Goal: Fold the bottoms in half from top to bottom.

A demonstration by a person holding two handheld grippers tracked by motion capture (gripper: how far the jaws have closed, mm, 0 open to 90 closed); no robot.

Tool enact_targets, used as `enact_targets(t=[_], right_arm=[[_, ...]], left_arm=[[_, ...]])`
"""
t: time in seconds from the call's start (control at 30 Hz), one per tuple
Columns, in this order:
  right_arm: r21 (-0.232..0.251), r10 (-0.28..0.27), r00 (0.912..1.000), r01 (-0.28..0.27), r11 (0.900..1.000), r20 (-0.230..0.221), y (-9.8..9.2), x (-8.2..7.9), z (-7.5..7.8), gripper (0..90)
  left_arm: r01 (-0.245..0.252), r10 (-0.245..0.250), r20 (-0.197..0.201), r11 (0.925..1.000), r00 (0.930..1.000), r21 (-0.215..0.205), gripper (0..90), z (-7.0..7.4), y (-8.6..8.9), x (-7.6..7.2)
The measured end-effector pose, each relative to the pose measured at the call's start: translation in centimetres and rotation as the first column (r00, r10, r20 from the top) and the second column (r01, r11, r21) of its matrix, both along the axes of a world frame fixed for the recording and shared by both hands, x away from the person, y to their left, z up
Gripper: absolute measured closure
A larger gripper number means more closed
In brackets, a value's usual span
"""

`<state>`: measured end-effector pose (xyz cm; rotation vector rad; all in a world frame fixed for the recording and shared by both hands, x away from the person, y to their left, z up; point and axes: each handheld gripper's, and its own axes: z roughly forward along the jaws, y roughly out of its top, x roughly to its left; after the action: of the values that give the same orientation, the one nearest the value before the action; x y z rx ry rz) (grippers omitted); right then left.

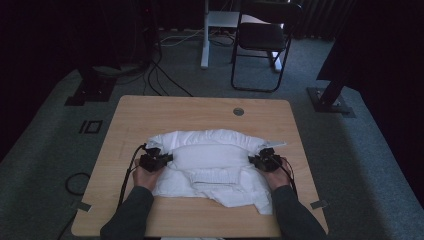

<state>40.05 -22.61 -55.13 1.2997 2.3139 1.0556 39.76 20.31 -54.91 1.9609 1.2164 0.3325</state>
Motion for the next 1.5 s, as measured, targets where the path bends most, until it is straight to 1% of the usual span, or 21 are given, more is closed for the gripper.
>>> enact_targets(t=[0.2, 0.27, 0.3, 0.37, 0.43, 0.47, 0.5, 0.57, 0.6, 0.67, 0.7, 0.77, 0.87, 0.97, 1.0, 1.03, 1.13, 1.23, 1.27, 1.37, 1.5], right_arm=[[-0.026, -0.04, 0.9992, 0.04, 0.999, -0.005, 0.9, 2.3, 0.3, 80.7], [-0.037, -0.029, 0.9995, 0.029, 0.999, -0.008, 0.9, 2.5, 0.6, 80.5], [-0.038, -0.022, 0.9998, 0.022, 0.999, -0.002, 0.8, 2.5, 0.8, 80.6], [-0.002, -0.038, 0.9988, 0.038, 0.999, 0.03, 0.2, 2.1, 1.8, 80.8], [0.096, -0.058, 0.9954, 0.051, 0.994, 0.076, -0.9, 1.5, 3.4, 81.1], [0.15, -0.065, 0.9925, 0.049, 0.988, 0.103, -1.5, 1.2, 4.6, 81.2], [0.167, -0.064, 0.9897, 0.042, 0.985, 0.128, -1.7, 0.9, 5.3, 81.2], [0.144, -0.05, 0.9764, 0.02, 0.989, 0.21, -1.9, 0.1, 7.3, 81.4], [0.113, -0.049, 0.96, 0.019, 0.993, 0.276, -1.8, -0.5, 8.5, 81.5], [0.139, -0.069, 0.9323, 0.02, 0.99, 0.355, -2.1, -1.7, 10.4, 81.7], [0.159, -0.077, 0.9239, 0.017, 0.987, 0.375, -2.3, -2.2, 11.0, 81.7], [0.161, -0.064, 0.9259, 0.004, 0.987, 0.372, -2.6, -2.9, 11.5, 81.5], [0.114, -0.016, 0.9423, -0.023, 0.993, 0.334, -2.5, -3.8, 10.0, 80.9], [0.105, 0.006, 0.9613, -0.036, 0.994, 0.275, -2.4, -4.5, 7.5, 80.3], [0.101, 0.011, 0.9662, -0.038, 0.994, 0.257, -2.4, -4.7, 6.7, 79.9], [0.1, 0.012, 0.9701, -0.037, 0.994, 0.242, -2.5, -4.9, 6.1, 79.7], [0.106, 0.006, 0.9808, -0.027, 0.994, 0.195, -3.1, -5.6, 4.3, 75.9], [0.119, -0.009, 0.9802, -0.015, 0.993, 0.198, -3.8, -6.1, 4.2, 60.9], [0.132, -0.016, 0.9772, -0.012, 0.991, 0.212, -4.1, -6.3, 4.6, 56.9], [0.155, -0.038, 0.9662, -0.002, 0.988, 0.255, -4.2, -6.4, 6.0, 52.3], [0.157, -0.032, 0.9545, -0.015, 0.987, 0.297, -2.7, -5.6, 8.0, 52.8]], left_arm=[[-0.049, 0.049, -0.024, 0.9987, 0.9985, -0.016, 85.3, 0.3, 0.0, 2.1], [-0.054, 0.053, -0.013, 0.9965, 0.9985, -0.064, 85.5, 0.9, 0.5, 2.2], [-0.048, 0.05, 0.013, 0.9935, 0.9987, -0.103, 85.5, 1.6, 1.0, 1.9], [-0.029, 0.043, 0.075, 0.9836, 0.9963, -0.178, 85.7, 3.4, 1.9, 1.1], [-0.006, 0.042, 0.135, 0.9655, 0.99, -0.26, 85.8, 5.5, 2.7, 0.3], [0.0, 0.043, 0.153, 0.962, 0.9873, -0.273, 85.8, 6.2, 2.8, 0.1], [0.014, 0.04, 0.188, 0.9607, 0.9814, -0.277, 85.8, 7.5, 3.0, -0.3], [0.035, 0.037, 0.235, 0.9554, 0.9714, -0.293, 85.9, 9.2, 3.1, -1.0], [0.042, 0.039, 0.254, 0.9512, 0.9664, -0.306, 86.0, 10.0, 3.2, -1.4], [0.069, 0.028, 0.29, 0.9444, 0.9566, -0.322, 86.0, 11.2, 3.2, -2.3], [0.083, 0.017, 0.299, 0.9448, 0.954, -0.317, 85.9, 11.5, 3.2, -2.8], [0.092, -0.002, 0.299, 0.9538, 0.9542, -0.286, 85.8, 11.6, 3.2, -3.7], [0.09, -0.015, 0.262, 0.9575, 0.9649, -0.274, 84.8, 10.3, 3.6, -4.3], [0.067, -0.01, 0.187, 0.9518, 0.9822, -0.299, 83.3, 7.6, 4.3, -4.8], [0.059, -0.008, 0.169, 0.9539, 0.9855, -0.294, 82.4, 7.1, 4.5, -4.9], [0.044, 0.001, 0.153, 0.9568, 0.9882, -0.287, 81.9, 6.3, 4.8, -5.3], [0.009, 0.037, 0.144, 0.9529, 0.9889, -0.303, 80.9, 5.7, 5.9, -6.1], [0.003, 0.051, 0.161, 0.9471, 0.9856, -0.321, 79.5, 6.5, 6.8, -6.6], [0.007, 0.048, 0.165, 0.9493, 0.9851, -0.314, 78.3, 6.7, 6.8, -6.6], [0.026, 0.029, 0.179, 0.9551, 0.9834, -0.295, 76.4, 7.7, 5.8, -6.2], [0.063, -0.012, 0.192, 0.962, 0.9814, -0.266, 74.9, 8.9, 3.1, -5.0]])
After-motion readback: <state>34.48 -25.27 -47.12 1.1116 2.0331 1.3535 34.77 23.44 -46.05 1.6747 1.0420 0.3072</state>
